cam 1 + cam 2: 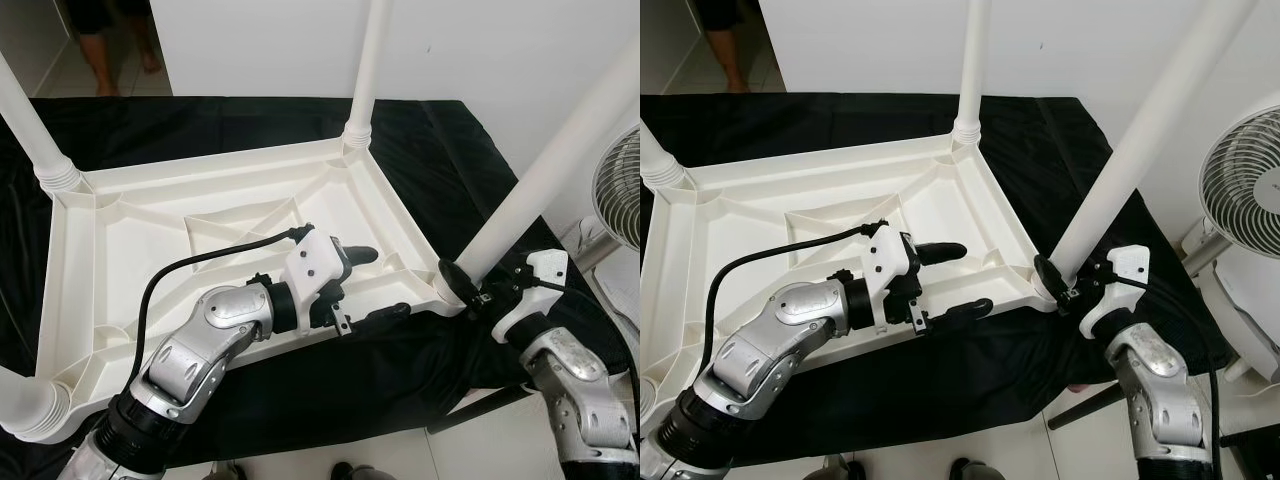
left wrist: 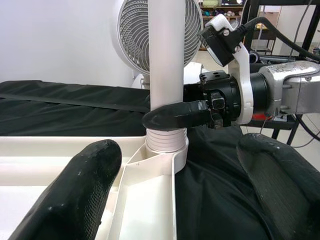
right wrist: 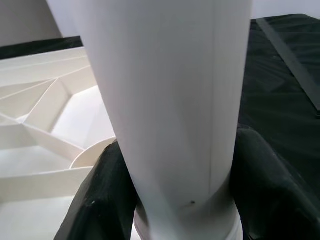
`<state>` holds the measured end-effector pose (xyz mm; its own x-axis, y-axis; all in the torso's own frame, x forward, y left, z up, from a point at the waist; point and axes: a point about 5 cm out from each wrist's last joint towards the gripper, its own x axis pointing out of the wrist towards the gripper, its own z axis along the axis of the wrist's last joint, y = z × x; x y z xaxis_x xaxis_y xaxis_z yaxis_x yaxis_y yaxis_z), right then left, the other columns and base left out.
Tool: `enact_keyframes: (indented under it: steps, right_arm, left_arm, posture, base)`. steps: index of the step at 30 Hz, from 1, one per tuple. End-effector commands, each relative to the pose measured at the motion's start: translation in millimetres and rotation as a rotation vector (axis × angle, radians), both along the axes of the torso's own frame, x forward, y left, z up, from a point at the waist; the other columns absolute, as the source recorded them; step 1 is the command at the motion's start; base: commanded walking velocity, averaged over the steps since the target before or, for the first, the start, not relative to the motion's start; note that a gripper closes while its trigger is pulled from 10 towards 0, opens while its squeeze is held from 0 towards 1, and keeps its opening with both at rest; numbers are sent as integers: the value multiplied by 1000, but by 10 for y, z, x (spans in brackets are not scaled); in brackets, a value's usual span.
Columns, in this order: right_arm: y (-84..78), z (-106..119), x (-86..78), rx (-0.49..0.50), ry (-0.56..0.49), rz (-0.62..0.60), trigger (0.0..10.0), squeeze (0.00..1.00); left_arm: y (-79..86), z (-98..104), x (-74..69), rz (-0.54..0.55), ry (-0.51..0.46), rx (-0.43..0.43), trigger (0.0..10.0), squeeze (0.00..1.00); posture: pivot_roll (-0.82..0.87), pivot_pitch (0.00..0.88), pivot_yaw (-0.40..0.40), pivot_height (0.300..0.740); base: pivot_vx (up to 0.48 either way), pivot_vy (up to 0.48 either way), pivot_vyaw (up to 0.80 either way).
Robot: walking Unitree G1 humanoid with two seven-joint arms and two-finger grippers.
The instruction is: Building children table
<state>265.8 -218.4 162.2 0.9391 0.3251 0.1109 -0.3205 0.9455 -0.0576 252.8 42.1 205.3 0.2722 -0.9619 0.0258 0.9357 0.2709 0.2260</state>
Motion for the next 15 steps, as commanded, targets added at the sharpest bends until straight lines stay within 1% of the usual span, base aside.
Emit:
enact_keyframes:
  steps: [1,4,8,15]
  right_arm:
    - [28,-95,-25,4,44,5,10000,0]
    - [11,-143,-42,22,57,-21,10000,0]
    - [1,-150,-43,24,59,-28,10000,0]
    - [-42,-134,-3,33,64,-62,10000,0]
  left_arm:
    - [-29,-21,-47,-44,6,12,10000,0]
    - [-31,-16,-49,-49,5,10,10000,0]
    - [-32,-13,-49,-52,4,9,10000,0]
    - [-37,-13,-39,-53,2,9,10000,0]
  posture:
    - [9,148,-46,740]
    - [9,148,-46,740]
    - [9,148,-46,740]
    - [-1,139,-40,740]
  base:
    - [0,0,0]
    - [0,0,0]
    - [0,0,0]
    - [0,0,0]
